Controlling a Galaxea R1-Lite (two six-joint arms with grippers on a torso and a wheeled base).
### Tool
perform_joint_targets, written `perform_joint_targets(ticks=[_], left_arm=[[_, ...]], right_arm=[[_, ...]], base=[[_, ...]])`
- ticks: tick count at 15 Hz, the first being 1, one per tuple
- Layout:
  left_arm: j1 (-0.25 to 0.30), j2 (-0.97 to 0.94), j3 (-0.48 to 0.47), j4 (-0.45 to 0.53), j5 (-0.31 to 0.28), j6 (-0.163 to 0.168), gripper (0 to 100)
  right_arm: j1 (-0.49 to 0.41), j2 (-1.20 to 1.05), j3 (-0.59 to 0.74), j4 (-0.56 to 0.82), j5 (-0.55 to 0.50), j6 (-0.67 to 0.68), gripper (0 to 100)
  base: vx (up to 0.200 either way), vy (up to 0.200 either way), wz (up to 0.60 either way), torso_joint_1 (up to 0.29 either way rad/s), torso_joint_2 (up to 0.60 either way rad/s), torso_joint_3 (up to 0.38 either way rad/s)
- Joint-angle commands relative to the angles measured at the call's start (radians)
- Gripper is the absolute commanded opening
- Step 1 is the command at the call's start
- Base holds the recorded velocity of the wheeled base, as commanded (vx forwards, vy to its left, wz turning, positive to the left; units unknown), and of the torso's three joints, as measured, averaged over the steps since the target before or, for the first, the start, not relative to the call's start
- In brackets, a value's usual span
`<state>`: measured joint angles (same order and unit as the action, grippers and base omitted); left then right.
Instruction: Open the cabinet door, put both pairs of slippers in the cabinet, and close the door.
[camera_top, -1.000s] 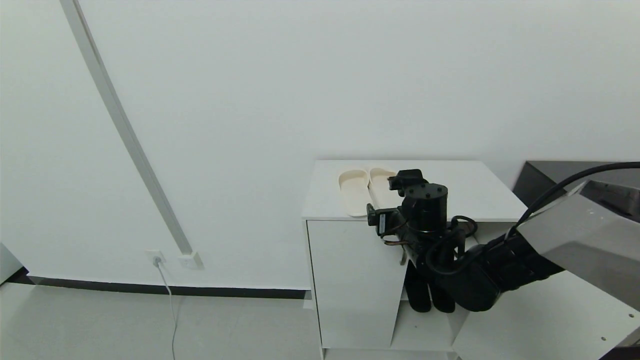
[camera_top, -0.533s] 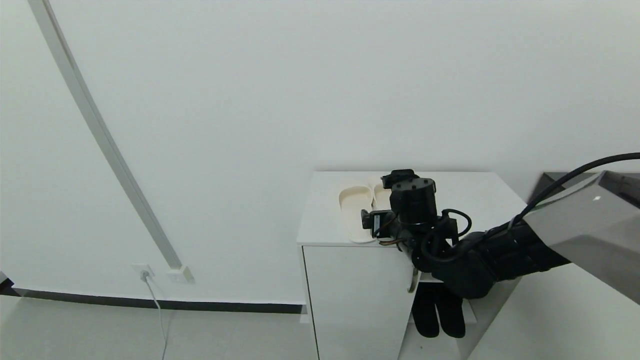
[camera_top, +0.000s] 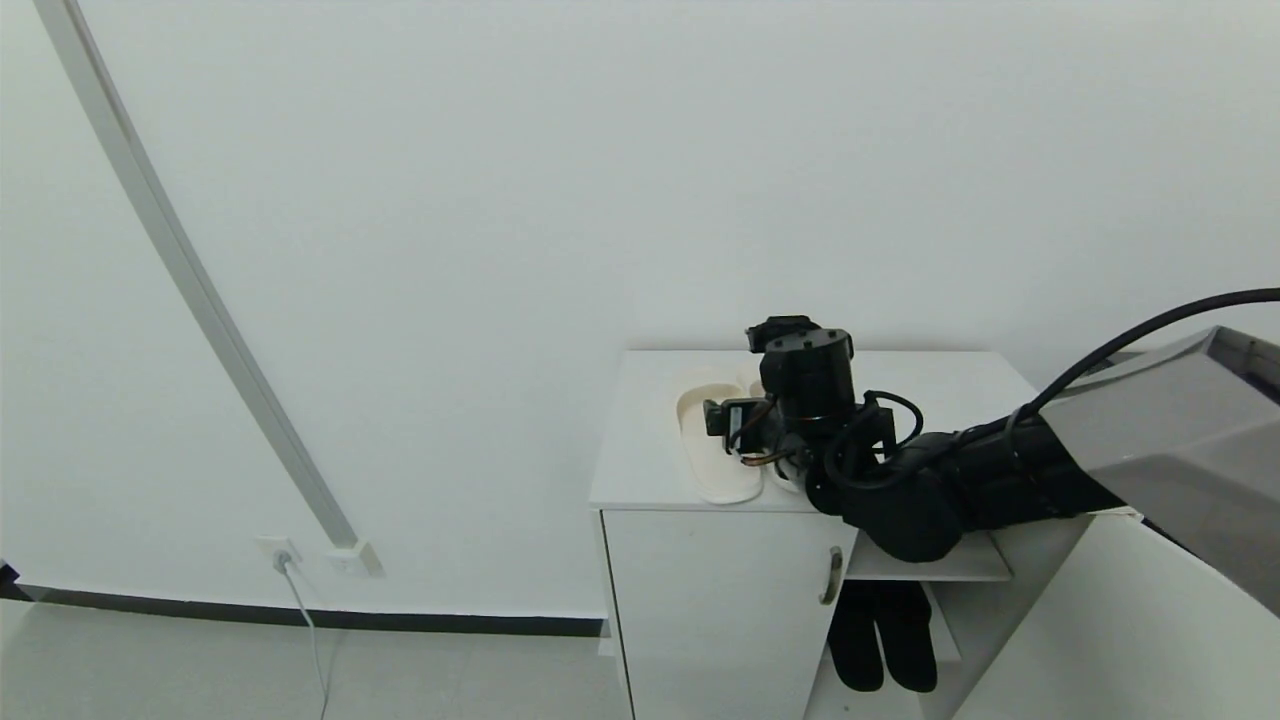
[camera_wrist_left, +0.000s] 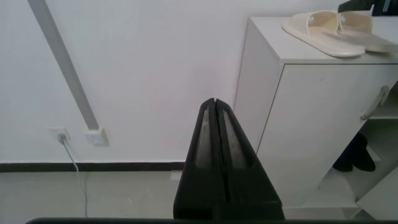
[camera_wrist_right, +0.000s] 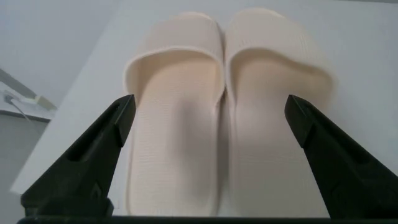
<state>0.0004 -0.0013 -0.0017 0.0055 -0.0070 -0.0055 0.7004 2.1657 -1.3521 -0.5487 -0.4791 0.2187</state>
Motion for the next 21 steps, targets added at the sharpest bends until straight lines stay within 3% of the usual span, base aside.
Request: perform_joint_targets(ticks=[1,15,16,21], left_arm=[[0.001,0.001,0.000,0.001,-0.001,-0.001,0],[0.001,0.001,0.000,0.001,0.001,-0.002,0],[0.001,0.001,0.000,0.001,0.001,-0.002,0],[0.001,0.001,0.000,0.001,0.001,-0.002,0]], right_arm=[[-0.002,0.057,-0.021,-0.004,0.001,-0.001,100],[-0.064,0.223,-0.231,-0.005,0.017,-0.048,100],[-0.064,0.224,-0.231,-0.005,0.017,-0.048,0],[-0.062,0.227,-0.231,-0.007,0.017,-0.048,0]], base=[[0.000,0.000,0.00,0.000,0.00,0.000],[0.000,0.000,0.00,0.000,0.00,0.000],[0.000,0.000,0.00,0.000,0.00,0.000],[0.000,0.000,0.00,0.000,0.00,0.000]])
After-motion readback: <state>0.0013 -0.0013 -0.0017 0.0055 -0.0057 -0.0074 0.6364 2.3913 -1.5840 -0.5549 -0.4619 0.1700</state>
